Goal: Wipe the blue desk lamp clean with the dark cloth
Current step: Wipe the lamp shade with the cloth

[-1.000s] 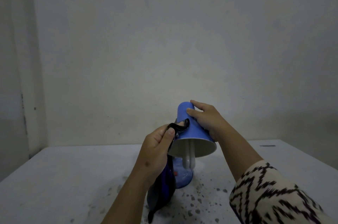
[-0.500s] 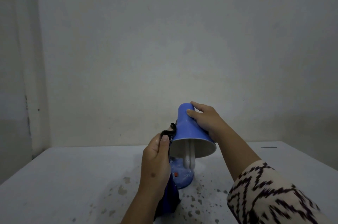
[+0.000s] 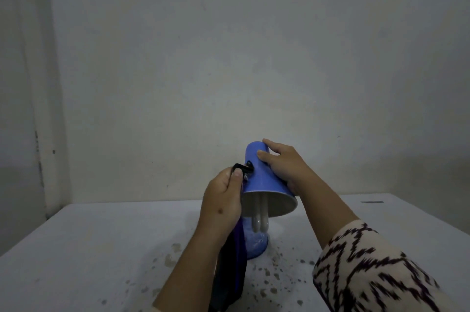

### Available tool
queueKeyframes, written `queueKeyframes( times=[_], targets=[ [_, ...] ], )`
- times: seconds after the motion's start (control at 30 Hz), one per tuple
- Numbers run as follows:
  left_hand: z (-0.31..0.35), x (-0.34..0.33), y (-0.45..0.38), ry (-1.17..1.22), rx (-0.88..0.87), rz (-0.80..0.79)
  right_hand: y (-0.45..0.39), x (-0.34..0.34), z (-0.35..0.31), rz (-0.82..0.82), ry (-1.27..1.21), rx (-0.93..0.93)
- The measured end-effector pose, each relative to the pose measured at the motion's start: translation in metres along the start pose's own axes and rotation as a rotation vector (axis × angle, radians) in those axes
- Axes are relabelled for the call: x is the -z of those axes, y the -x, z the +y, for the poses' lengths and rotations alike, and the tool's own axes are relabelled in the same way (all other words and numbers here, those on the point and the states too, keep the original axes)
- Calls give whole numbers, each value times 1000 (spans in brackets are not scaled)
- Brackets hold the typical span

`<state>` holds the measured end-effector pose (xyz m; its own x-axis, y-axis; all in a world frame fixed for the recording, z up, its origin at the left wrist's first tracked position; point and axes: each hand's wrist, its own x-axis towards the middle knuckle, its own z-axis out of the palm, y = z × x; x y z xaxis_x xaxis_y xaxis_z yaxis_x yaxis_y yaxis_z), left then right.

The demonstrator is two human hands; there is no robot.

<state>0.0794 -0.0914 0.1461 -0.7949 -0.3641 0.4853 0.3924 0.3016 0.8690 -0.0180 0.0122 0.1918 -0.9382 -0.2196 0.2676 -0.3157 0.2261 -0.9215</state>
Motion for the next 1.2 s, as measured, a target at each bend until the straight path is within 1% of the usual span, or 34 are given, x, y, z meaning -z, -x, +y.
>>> queueKeyframes(
  times=[0.07, 0.13, 0.4, 0.5, 0.73, 1.1, 1.2],
  targets=[
    [-1, 2, -8, 28, 50, -3, 0, -1, -1, 0, 11, 2],
    [-1, 1, -13, 23, 55, 3, 1, -1, -1, -2, 20, 7],
    [6, -8, -20, -29, -39, -138, 0, 5, 0, -31, -33, -18],
    [2, -6, -17, -13, -71, -158, -1, 3, 1, -29, -56, -29],
    [-2, -4, -1, 111, -130, -175, 3, 6, 0, -67, -147, -66],
    [-10, 8, 18, 245, -174, -216, 7, 6, 0, -73, -139, -73],
    [-8, 17, 18, 366, -113, -220, 6, 9, 1, -72, -131, -72]
  ],
)
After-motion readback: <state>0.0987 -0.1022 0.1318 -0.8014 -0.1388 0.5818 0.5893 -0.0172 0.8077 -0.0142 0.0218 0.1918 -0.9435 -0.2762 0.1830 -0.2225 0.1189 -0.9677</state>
